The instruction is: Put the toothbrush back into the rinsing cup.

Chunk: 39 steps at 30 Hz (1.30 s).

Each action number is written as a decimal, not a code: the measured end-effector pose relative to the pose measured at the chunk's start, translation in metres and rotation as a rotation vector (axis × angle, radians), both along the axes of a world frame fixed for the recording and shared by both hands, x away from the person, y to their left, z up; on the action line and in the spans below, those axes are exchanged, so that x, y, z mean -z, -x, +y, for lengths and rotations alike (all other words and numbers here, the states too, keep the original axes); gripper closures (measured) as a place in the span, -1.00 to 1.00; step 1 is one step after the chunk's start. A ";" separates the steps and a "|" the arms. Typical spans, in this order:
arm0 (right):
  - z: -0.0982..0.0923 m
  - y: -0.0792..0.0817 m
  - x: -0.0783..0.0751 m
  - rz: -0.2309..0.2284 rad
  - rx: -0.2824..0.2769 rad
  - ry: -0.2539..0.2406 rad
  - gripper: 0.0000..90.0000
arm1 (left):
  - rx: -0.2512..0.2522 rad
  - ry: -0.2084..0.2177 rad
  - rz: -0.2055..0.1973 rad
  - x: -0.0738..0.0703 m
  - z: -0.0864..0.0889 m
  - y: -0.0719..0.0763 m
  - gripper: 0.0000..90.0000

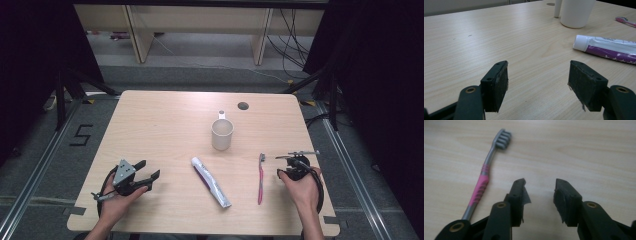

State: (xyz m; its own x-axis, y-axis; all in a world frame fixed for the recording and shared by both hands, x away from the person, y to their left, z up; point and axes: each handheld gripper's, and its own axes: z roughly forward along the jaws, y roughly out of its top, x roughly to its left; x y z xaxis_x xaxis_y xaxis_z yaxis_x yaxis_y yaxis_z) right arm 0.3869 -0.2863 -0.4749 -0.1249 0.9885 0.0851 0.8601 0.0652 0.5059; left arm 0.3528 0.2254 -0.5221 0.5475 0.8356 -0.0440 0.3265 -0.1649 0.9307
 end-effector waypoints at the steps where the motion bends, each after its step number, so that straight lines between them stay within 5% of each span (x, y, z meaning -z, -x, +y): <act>1: 0.000 0.000 0.000 0.000 0.000 0.000 0.37 | 0.000 0.000 0.000 0.000 0.000 0.000 -0.30; 2: 0.002 -0.005 -0.007 0.102 -0.035 0.000 0.40 | 0.001 -0.001 0.001 0.000 0.000 0.000 -0.30; 3: 0.002 -0.005 -0.007 0.102 -0.035 0.000 0.40 | 0.001 -0.001 0.001 0.000 0.000 0.000 -0.30; 4: 0.010 -0.008 -0.012 0.197 0.005 -0.010 0.42 | 0.001 -0.001 0.003 0.000 0.000 0.000 -0.30; 8: 0.026 -0.018 -0.018 0.303 0.035 -0.012 0.46 | 0.002 0.001 0.003 0.000 0.000 0.000 -0.30; 10: 0.033 -0.023 -0.020 0.319 0.035 -0.019 0.48 | 0.003 0.000 0.003 0.000 0.000 0.000 -0.30; 11: 0.031 -0.026 -0.020 0.321 -0.014 0.001 0.50 | 0.003 0.001 0.003 0.000 0.000 0.000 -0.30; 14: 0.042 -0.033 -0.023 0.355 -0.001 -0.021 0.51 | 0.003 0.002 0.004 0.000 0.000 0.000 -0.30; 15: 0.048 -0.035 -0.023 0.360 0.042 -0.043 0.51 | 0.003 0.002 0.004 0.000 0.000 0.000 -0.30; 18: 0.056 -0.041 -0.024 0.402 0.030 -0.038 0.53 | 0.003 0.003 0.003 0.000 0.000 0.000 -0.30; 20: 0.058 -0.045 -0.020 0.368 0.002 -0.022 0.54 | 0.003 0.004 0.003 0.000 0.000 0.000 -0.30; 22: 0.060 -0.048 -0.020 0.387 -0.011 -0.007 0.55 | 0.004 0.006 0.005 0.000 0.000 0.000 -0.30; 23: 0.061 -0.049 -0.018 0.370 -0.010 -0.006 0.55 | 0.004 0.005 0.005 0.000 0.000 0.000 -0.30; 24: 0.067 -0.048 -0.020 0.408 0.056 -0.030 0.55 | 0.004 0.009 0.005 0.000 -0.001 0.000 -0.30; 26: 0.064 -0.051 -0.019 0.428 0.007 0.003 0.55 | 0.005 0.004 0.007 0.000 -0.001 0.001 -0.30; 28: 0.068 -0.053 -0.017 0.452 0.061 0.002 0.55 | 0.006 0.002 0.007 0.000 -0.001 0.001 -0.30; 31: 0.066 -0.055 -0.013 0.425 0.033 0.005 0.57 | 0.004 0.003 0.009 0.000 -0.001 0.001 -0.30; 34: 0.073 -0.056 -0.013 0.439 0.087 0.003 0.58 | 0.006 0.001 0.008 0.000 -0.001 0.001 -0.30; 36: 0.072 -0.059 -0.015 0.478 0.042 0.021 0.58 | 0.005 0.003 0.009 0.000 -0.001 0.001 -0.30; 39: 0.075 -0.062 -0.014 0.477 0.051 0.039 0.58 | 0.005 0.006 0.009 0.000 -0.001 0.001 -0.30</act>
